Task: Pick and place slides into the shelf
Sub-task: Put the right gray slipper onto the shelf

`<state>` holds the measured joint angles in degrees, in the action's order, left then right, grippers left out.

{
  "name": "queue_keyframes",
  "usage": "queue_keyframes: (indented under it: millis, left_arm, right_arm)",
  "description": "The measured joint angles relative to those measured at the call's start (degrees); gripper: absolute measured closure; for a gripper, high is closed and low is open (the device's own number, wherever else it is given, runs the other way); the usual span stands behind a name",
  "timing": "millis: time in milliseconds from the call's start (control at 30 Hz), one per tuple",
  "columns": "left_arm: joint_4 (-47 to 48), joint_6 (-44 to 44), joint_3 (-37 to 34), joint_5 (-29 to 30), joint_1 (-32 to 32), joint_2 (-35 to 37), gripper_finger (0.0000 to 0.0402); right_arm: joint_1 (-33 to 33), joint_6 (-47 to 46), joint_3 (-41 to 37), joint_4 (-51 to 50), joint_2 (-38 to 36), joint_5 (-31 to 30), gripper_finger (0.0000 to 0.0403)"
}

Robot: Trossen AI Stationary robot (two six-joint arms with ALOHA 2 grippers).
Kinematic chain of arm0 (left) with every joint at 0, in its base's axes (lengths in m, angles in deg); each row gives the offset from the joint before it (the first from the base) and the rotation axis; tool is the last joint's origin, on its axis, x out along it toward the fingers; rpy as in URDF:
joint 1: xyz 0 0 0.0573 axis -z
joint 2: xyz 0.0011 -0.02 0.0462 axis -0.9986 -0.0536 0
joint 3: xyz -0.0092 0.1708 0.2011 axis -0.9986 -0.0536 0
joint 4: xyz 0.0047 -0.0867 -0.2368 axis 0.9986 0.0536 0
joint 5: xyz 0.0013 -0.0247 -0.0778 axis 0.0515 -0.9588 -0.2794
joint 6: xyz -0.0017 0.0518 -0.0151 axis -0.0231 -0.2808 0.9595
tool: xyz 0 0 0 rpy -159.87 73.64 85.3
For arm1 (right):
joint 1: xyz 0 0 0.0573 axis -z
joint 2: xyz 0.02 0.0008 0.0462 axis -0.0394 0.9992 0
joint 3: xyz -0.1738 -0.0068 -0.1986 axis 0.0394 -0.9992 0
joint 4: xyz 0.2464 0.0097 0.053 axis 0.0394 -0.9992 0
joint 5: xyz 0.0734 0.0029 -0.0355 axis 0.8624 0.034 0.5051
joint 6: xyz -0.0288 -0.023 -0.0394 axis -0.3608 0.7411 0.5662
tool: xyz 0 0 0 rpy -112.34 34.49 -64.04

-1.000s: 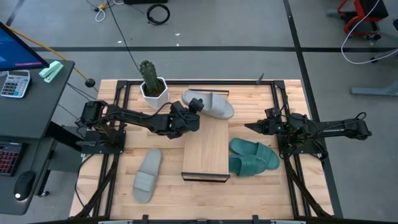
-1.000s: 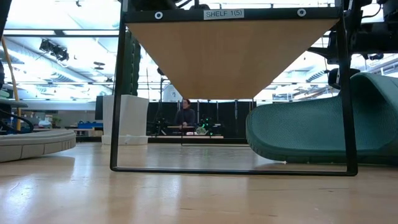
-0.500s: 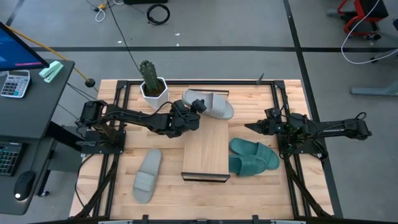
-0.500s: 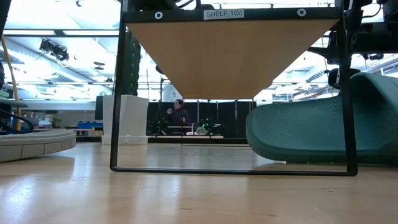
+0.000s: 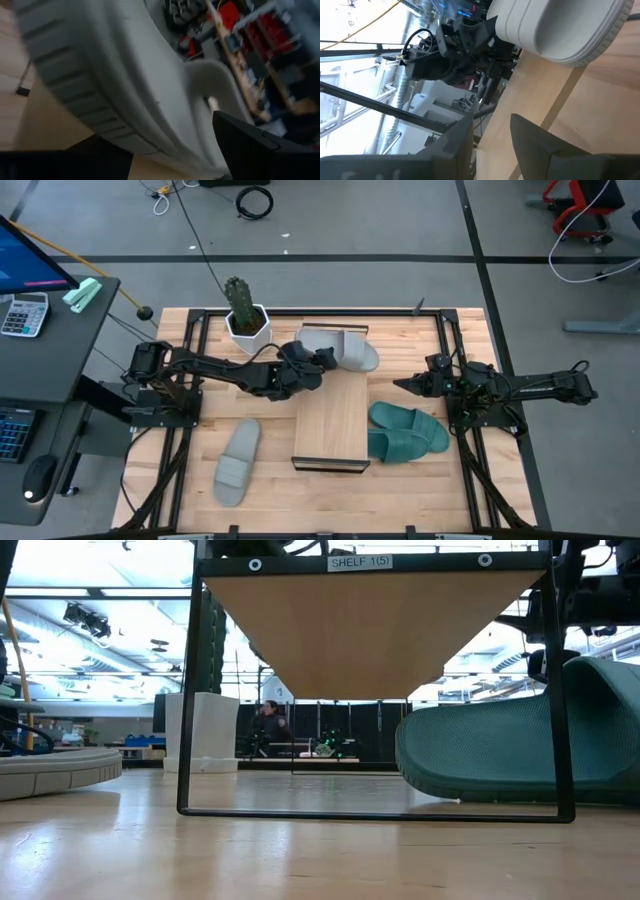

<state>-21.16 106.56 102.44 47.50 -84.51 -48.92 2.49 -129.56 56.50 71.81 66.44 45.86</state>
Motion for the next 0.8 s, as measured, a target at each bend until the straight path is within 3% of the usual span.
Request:
queue_keyframes:
  millis: [267,633,800]
  left_arm:
    - [4.8,-1.4,0.0,-5.5,0.0,0.0,0.0142]
    - [7.3,-4.7,-0.1,-5.9,0.0,4.4,0.0132]
    - [13.0,-1.0,-0.1,-8.2,0.0,6.1,0.0136]
  right_arm:
    - [0.0,0.0,0.0,0.0,0.0,0.2,0.0264]
    - [0.0,-0.1,0.0,-0.4,0.0,0.3,0.0263]
    - [0.0,-0.1,0.0,-0.5,0.0,0.3,0.0263]
